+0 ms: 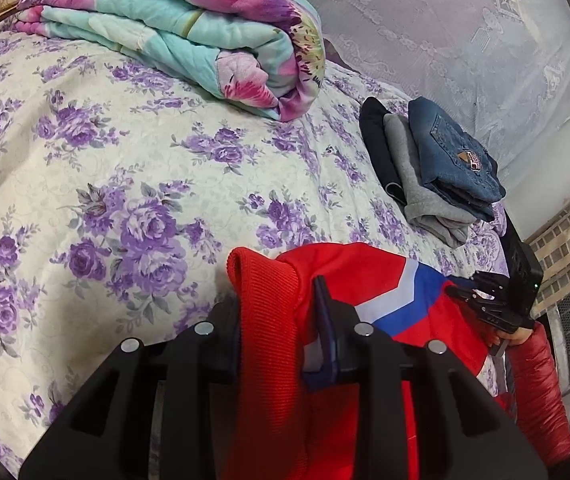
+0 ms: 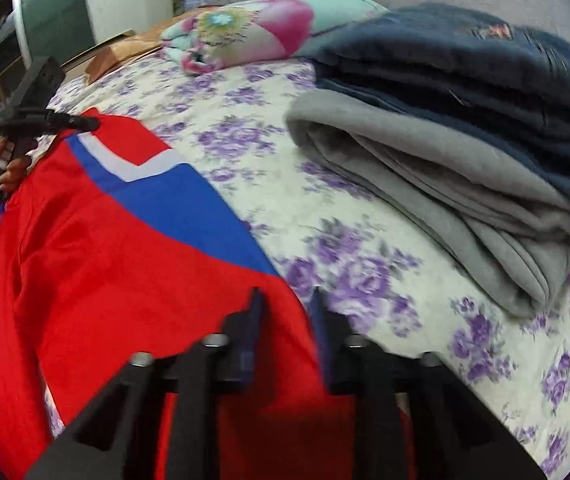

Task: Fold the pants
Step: 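Pull the pants straight between both tools, stretching the legs out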

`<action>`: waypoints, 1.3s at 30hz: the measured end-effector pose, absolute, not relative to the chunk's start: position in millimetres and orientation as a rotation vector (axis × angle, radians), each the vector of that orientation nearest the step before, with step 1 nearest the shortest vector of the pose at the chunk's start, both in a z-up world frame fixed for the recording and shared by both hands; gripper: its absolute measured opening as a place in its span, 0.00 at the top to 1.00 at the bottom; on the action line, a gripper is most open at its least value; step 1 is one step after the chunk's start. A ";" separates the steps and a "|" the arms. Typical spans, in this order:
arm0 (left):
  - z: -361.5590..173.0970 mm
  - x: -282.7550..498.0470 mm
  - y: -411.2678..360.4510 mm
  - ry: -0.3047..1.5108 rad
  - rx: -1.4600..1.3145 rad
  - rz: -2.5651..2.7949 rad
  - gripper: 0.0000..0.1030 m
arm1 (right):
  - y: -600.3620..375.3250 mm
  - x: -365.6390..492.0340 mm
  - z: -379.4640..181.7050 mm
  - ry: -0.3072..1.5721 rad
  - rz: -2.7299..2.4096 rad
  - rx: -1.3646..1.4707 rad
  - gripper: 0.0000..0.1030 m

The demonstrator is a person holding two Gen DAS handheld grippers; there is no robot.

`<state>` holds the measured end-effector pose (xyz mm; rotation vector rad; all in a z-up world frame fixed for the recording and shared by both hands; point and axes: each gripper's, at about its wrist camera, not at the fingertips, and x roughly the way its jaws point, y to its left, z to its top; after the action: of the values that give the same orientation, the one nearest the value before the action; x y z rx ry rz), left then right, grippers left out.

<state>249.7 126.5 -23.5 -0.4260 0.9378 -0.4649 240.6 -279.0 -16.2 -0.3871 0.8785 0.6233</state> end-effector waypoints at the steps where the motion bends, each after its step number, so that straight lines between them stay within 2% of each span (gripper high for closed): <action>1: -22.8 249.2 125.6 0.935 -0.419 -0.463 0.72 | -277.6 237.2 -14.7 0.863 0.609 -0.401 0.91; 4: -18.0 246.8 122.6 0.913 -0.394 -0.458 0.72 | -275.4 223.9 -1.4 0.816 0.574 -0.402 0.97; 14: 18.3 208.3 135.2 0.734 -0.413 -0.507 0.75 | -253.9 118.6 66.2 0.627 0.426 -0.455 0.97; 21: 28.4 131.2 168.0 0.620 -0.518 -0.535 0.77 | -245.2 2.3 83.8 0.539 0.454 -0.425 0.97; 26: 18.3 88.1 183.7 0.663 -0.632 -0.610 0.77 | -231.0 -52.7 66.9 0.554 0.492 -0.457 0.97; 29: 36.0 89.2 158.4 0.732 -0.521 -0.554 0.77 | -223.6 -59.6 61.2 0.576 0.503 -0.458 0.97; 30: 46.5 93.1 145.8 0.749 -0.458 -0.511 0.76 | -223.2 -61.0 61.2 0.578 0.505 -0.454 0.97; 32: 64.3 106.7 130.5 0.756 -0.411 -0.464 0.66 | -223.4 -66.2 60.6 0.577 0.505 -0.443 0.97; 33: 69.3 112.4 127.7 0.755 -0.398 -0.457 0.56 | -223.5 -68.8 59.9 0.578 0.505 -0.440 0.97; 34: 75.7 123.5 123.1 0.755 -0.366 -0.432 0.49 | -224.7 -70.0 58.8 0.580 0.506 -0.435 0.97; 39: 70.6 184.0 112.2 0.831 -0.329 -0.494 0.48 | -230.0 -72.3 55.3 0.593 0.514 -0.407 0.98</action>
<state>184.0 112.2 70.6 -0.3292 0.8310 -0.4939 -72.3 -230.0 55.3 -0.4072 0.5929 0.5136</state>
